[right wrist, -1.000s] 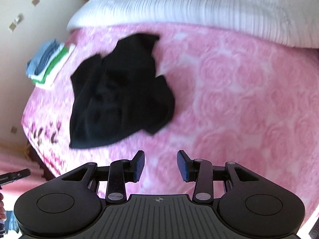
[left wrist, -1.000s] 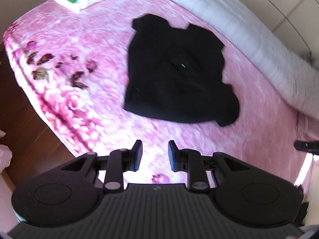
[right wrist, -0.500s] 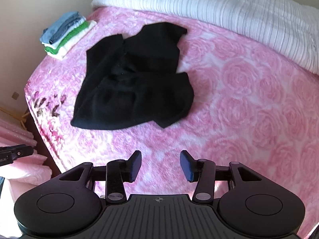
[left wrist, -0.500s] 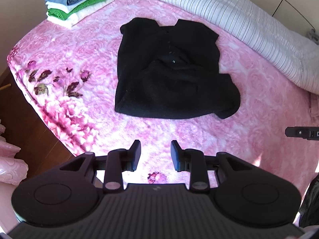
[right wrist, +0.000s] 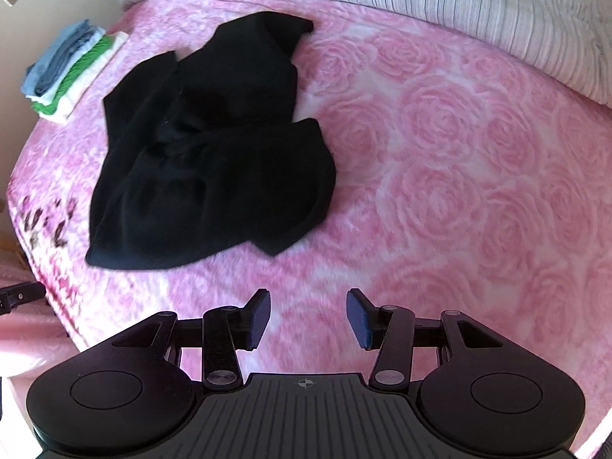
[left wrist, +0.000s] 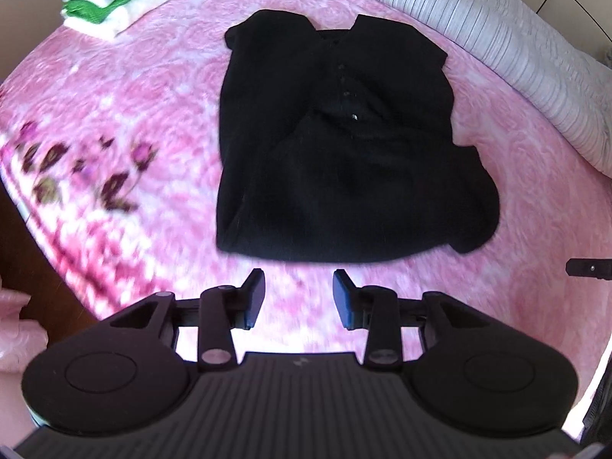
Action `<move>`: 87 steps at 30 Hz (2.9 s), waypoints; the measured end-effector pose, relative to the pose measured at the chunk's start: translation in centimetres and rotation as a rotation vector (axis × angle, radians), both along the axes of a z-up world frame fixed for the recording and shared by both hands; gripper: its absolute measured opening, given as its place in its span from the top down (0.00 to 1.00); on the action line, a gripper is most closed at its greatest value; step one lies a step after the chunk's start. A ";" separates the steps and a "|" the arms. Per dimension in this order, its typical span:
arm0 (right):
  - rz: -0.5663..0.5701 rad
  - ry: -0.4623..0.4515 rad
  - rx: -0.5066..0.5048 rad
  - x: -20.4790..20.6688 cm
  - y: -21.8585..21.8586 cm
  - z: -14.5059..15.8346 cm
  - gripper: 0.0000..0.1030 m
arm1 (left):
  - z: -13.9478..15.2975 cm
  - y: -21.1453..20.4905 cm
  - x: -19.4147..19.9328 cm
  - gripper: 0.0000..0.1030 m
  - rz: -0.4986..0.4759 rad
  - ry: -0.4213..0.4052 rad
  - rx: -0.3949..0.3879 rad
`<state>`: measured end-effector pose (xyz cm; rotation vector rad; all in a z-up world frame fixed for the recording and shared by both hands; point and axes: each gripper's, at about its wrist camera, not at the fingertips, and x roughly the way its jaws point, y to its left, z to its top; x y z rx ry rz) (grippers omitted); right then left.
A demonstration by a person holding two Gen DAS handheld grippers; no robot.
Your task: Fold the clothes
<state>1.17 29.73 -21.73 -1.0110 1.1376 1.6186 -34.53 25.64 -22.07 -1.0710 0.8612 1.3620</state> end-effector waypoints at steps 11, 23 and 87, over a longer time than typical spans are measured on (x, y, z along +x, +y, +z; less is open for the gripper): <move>-0.091 -0.047 -0.035 -1.8 11.0 -8.8 0.49 | -9.0 11.3 -1.9 0.65 -0.113 0.041 -0.002; 0.038 0.011 0.023 -3.5 15.1 -14.9 0.34 | -14.7 12.5 -2.0 0.66 -0.286 0.037 -0.002; 0.905 -0.662 0.373 0.9 -22.6 -18.5 1.00 | -13.0 -23.4 11.1 0.94 -0.957 0.531 0.233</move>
